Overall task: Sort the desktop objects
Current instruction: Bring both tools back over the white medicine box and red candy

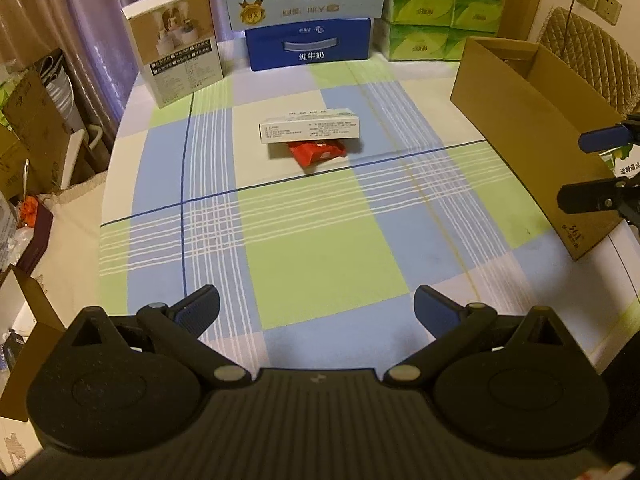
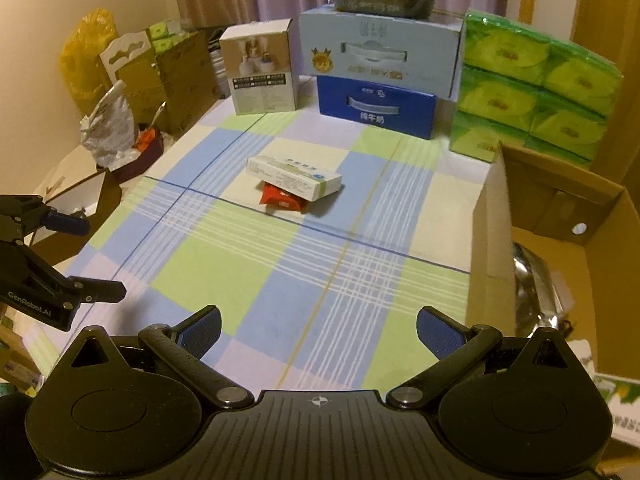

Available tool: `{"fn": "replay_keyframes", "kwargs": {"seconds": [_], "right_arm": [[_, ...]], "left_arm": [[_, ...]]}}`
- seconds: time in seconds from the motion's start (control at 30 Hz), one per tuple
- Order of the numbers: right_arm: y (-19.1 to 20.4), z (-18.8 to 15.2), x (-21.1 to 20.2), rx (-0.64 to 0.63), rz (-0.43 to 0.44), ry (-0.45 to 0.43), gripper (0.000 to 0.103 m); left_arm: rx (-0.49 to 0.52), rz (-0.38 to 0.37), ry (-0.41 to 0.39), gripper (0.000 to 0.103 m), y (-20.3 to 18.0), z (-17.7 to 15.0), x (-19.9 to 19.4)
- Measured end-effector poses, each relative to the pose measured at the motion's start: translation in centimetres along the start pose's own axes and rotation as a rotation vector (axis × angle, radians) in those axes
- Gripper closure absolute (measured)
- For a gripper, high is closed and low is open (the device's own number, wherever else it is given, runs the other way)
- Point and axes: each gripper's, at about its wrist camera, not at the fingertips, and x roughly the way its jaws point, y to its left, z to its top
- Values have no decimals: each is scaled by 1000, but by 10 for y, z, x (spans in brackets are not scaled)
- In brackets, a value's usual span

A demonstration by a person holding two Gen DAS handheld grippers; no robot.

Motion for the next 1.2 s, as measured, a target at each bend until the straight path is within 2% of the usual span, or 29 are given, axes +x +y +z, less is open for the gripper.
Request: {"fn": "replay_keyframes", "kwargs": {"seconds": [0.17, 0.37, 0.57, 0.8, 1.0, 1.2], "right_arm": [[-6, 14, 24, -38, -2, 18, 2], [-16, 46, 57, -81, 25, 38, 2], [-16, 79, 99, -196, 99, 54, 2], [-17, 108, 154, -294, 154, 53, 2], [-9, 128, 187, -396, 159, 14, 2], [-1, 141, 220, -468, 213, 17, 6]], "left_arm": [[15, -14, 18, 2, 4, 8, 19], [97, -46, 4, 1, 9, 30, 46], [153, -65, -34, 2, 22, 54, 69], [210, -76, -19, 1, 41, 69, 100], [206, -88, -12, 2, 55, 84, 122], [214, -97, -26, 2, 65, 96, 141]]}}
